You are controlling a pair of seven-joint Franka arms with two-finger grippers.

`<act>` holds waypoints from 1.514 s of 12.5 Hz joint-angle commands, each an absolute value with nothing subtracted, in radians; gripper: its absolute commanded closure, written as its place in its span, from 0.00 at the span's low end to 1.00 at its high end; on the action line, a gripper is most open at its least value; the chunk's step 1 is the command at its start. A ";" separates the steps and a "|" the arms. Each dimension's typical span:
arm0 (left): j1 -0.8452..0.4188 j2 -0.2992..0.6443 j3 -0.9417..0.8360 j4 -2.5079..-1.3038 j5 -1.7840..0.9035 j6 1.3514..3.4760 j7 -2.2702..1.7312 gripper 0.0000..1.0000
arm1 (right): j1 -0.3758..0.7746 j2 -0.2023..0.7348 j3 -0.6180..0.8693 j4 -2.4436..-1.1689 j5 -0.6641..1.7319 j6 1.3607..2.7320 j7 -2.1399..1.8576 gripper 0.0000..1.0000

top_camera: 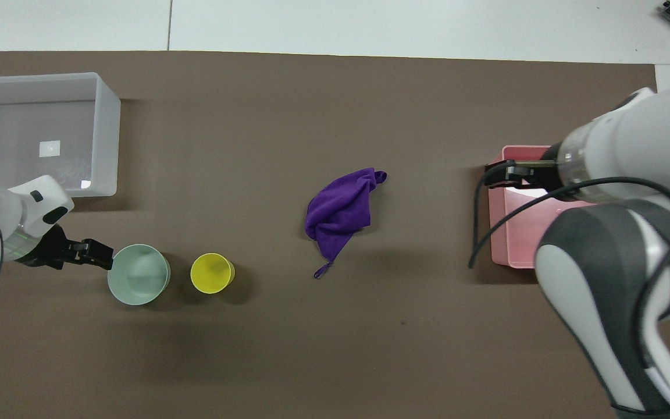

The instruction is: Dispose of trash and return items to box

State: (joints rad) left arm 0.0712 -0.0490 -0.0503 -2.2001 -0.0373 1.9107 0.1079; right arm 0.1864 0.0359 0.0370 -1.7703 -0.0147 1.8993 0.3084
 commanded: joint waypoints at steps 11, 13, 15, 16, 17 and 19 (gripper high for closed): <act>0.086 -0.091 -0.052 -2.412 -0.146 2.154 0.124 1.00 | 0.457 0.459 0.037 -1.793 0.020 2.542 0.571 0.00; 0.118 -0.091 -0.052 -2.321 -0.146 2.032 0.126 1.00 | 0.459 0.463 0.037 -1.805 0.009 2.545 0.565 0.05; 0.146 -0.086 -0.051 -2.188 -0.146 1.877 0.127 1.00 | 0.459 0.465 0.037 -1.827 0.006 2.563 0.561 0.42; 0.172 -0.062 -0.052 -2.101 -0.146 1.794 0.129 1.00 | 0.459 0.465 0.037 -1.830 0.006 2.562 0.563 0.60; 0.184 -0.034 -0.052 -2.007 -0.146 1.720 0.127 1.00 | 0.459 0.463 0.037 -1.830 0.006 2.551 0.563 0.75; 0.221 0.059 -0.052 -1.826 -0.144 1.646 0.126 1.00 | 0.459 0.460 0.037 -1.829 0.006 2.511 0.566 1.00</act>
